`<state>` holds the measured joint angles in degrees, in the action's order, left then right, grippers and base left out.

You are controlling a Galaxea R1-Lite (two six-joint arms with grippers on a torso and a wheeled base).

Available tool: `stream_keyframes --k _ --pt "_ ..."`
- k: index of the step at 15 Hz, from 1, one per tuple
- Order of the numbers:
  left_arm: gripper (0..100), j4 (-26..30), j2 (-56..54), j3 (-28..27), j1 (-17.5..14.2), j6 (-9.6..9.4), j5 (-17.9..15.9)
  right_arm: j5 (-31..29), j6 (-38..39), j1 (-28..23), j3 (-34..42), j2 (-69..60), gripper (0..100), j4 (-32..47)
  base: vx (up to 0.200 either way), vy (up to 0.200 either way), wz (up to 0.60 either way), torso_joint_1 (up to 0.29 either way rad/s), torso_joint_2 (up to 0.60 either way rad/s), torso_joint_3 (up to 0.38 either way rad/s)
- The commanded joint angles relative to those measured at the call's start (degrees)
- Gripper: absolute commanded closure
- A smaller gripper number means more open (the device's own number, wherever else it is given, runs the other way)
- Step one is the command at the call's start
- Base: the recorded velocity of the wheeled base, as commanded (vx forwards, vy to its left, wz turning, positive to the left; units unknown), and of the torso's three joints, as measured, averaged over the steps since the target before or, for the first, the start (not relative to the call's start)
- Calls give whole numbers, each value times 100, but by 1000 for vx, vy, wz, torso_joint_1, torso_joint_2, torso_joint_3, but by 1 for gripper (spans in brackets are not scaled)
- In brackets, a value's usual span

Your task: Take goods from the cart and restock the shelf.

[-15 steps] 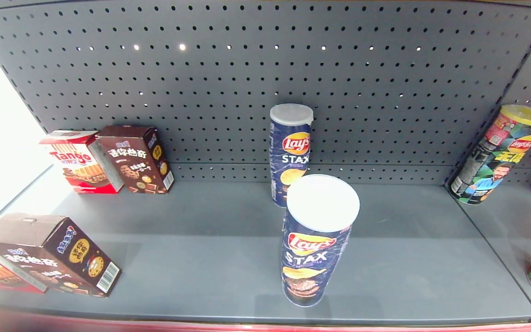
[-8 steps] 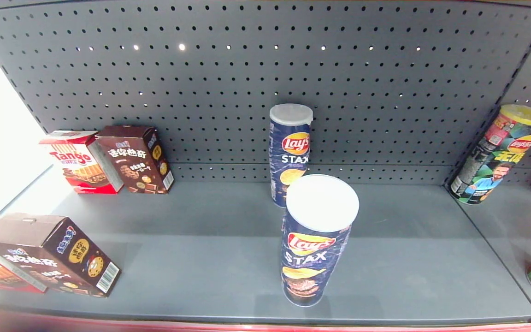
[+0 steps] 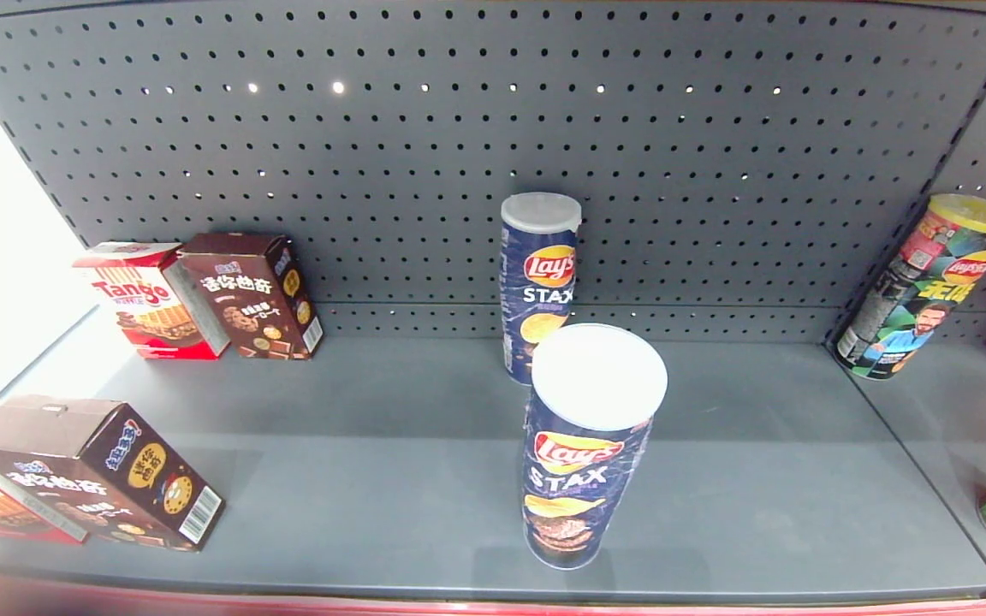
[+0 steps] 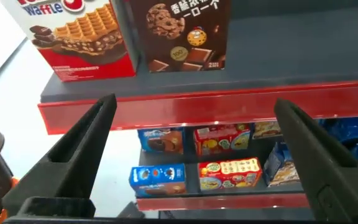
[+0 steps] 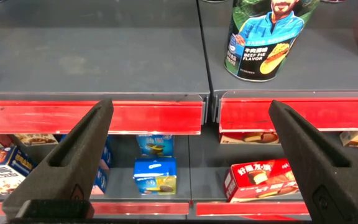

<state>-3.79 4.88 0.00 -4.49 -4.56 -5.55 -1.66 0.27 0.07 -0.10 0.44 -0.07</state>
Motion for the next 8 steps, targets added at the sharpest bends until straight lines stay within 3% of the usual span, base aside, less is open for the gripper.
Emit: stream_keyframes --k 1,2,3,5,8 --pt "0 1 -13 0 238 16 1 -1 0 1 1 9 0 -1 0 0 0 0 0 0" --pt "0 -8 -127 0 668 43 10 -1 0 1 1 9 0 -1 0 0 0 0 0 0" --pt "0 -8 -189 0 519 69 1 -1 0 1 1 9 0 -1 0 0 0 0 0 0" --pt "0 1 -488 0 449 359 1 -1 0 1 1 9 0 -1 0 0 0 0 0 0" --pt "0 36 -488 0 457 438 1 -1 0 1 1 9 0 -1 0 0 0 0 0 0"
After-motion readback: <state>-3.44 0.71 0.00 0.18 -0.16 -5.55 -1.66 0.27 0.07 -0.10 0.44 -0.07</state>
